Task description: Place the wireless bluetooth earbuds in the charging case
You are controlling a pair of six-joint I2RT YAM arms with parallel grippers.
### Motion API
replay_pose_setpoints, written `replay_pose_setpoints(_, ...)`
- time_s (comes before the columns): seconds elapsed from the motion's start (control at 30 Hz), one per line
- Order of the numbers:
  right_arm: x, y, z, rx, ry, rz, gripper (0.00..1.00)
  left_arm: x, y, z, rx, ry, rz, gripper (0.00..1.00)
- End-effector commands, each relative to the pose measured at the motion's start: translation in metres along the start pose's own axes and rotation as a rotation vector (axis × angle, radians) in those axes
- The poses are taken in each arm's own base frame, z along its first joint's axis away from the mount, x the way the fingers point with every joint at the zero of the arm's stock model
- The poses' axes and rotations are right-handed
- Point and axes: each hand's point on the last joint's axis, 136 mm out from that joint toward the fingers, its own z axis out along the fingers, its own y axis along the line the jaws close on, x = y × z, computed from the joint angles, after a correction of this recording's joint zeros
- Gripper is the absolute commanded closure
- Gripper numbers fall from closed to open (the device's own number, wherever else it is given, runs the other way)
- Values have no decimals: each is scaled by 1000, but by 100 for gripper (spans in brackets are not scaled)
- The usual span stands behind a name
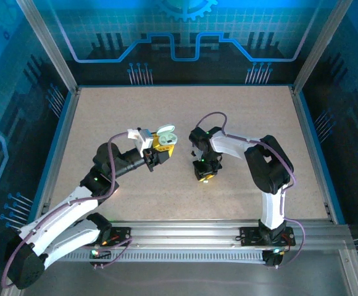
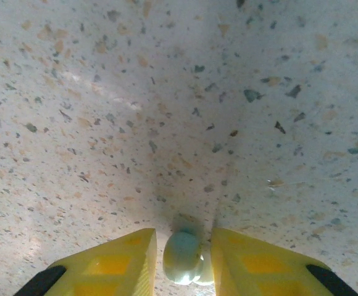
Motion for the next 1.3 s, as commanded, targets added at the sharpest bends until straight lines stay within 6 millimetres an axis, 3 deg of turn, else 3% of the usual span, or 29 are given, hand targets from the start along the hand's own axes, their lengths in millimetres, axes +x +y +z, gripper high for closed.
replay_pose_setpoints(0.0, 3, 2, 2, 28, 25, -25, 71, -4, -1, -2, -7, -17, 27, 66)
replay_pose_setpoints(0.43, 1, 4, 3, 23, 23, -28, 77, -3, -1, -1, -3, -10, 18, 66)
replay_pose_setpoints(0.63, 1, 10, -11, -16, -11, -37, 79, -2, 0, -1, -7, -8, 17, 66)
replay_pose_setpoints(0.8, -7, 36, -58, -240, -141, -28, 80, -1, 3, 0, -21, -6, 17, 66)
replay_pose_setpoints(1.0, -15, 77, -149, -765, -324, -52, 80, 6, 14, 0, -55, -4, -3, 66)
replay_pose_setpoints(1.13, -14, 88, -201, -1046, -374, -86, 80, 9, 24, -3, -80, -22, -33, 66)
replay_pose_setpoints(1.27, -12, 90, -229, -1170, -383, -112, 79, 12, 27, -3, -87, -21, -39, 66)
